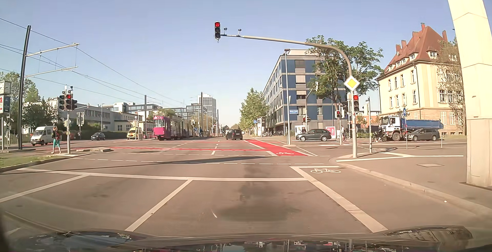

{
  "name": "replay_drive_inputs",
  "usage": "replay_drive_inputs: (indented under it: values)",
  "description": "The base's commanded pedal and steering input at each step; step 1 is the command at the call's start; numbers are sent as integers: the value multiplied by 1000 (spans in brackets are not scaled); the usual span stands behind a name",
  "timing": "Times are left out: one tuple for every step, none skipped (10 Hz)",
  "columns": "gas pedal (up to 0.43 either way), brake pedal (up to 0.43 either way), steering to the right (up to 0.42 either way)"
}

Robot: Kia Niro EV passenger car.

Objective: Follow the waypoints while adhering to traffic rules and regulations

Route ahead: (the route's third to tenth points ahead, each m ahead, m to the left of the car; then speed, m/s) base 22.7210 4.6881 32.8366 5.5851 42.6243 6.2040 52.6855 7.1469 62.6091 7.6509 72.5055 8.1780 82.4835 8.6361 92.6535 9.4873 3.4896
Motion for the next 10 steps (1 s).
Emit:
replay_drive_inputs:
  values:
    - [0, 195, -21]
    - [0, 195, -22]
    - [0, 195, -23]
    - [0, 189, -24]
    - [0, 189, -25]
    - [0, 189, -25]
    - [0, 189, -25]
    - [0, 177, -24]
    - [0, 159, -21]
    - [0, 146, -19]
